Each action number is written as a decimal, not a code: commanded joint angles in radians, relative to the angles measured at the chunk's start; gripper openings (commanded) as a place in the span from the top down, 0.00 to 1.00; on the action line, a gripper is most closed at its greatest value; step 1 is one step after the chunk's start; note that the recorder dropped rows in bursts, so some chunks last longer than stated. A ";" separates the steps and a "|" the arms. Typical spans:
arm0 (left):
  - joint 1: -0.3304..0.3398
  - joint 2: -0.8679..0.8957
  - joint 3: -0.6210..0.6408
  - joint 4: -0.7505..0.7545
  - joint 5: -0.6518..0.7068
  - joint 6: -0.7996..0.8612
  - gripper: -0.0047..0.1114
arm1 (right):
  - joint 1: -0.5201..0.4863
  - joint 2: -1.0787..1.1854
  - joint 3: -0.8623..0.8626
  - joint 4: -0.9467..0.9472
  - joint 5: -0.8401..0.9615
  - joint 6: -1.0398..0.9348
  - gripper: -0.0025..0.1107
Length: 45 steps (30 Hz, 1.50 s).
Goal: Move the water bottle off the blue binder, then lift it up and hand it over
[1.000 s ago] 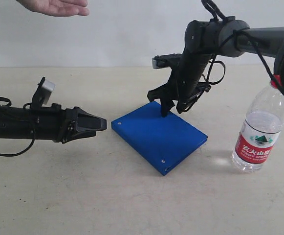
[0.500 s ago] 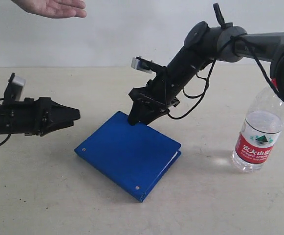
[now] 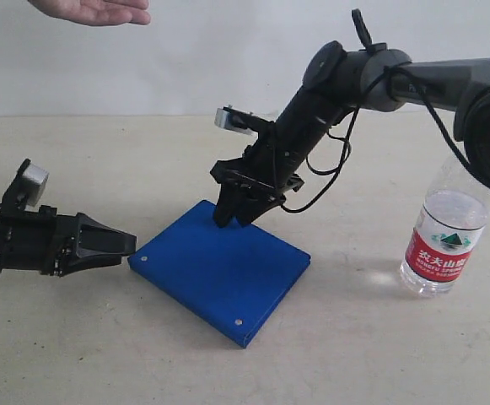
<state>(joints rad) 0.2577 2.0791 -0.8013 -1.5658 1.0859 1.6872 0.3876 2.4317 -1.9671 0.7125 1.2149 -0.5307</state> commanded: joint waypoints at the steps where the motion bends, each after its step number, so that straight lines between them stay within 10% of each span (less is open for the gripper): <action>1: -0.003 -0.011 0.006 0.008 0.032 0.007 0.36 | -0.001 -0.006 0.000 -0.114 0.006 0.003 0.59; 15: -0.118 -0.011 0.009 -0.033 -0.068 0.002 0.36 | 0.001 0.012 0.000 -0.264 0.006 0.065 0.59; 31: -0.111 -0.011 0.009 -0.128 -0.380 0.014 0.40 | 0.020 -0.030 0.004 0.106 0.006 -0.056 0.59; 38: -0.067 -0.011 0.009 -0.179 -0.145 0.041 0.41 | 0.074 -0.028 0.004 0.111 0.006 -0.113 0.59; 45: 0.012 -0.011 0.009 -0.179 0.000 0.109 0.41 | 0.099 -0.028 0.004 0.036 0.006 -0.204 0.98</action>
<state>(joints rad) 0.2501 2.0726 -0.7874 -1.7189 1.0188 1.7643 0.4767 2.4096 -1.9642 0.8179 1.2290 -0.7000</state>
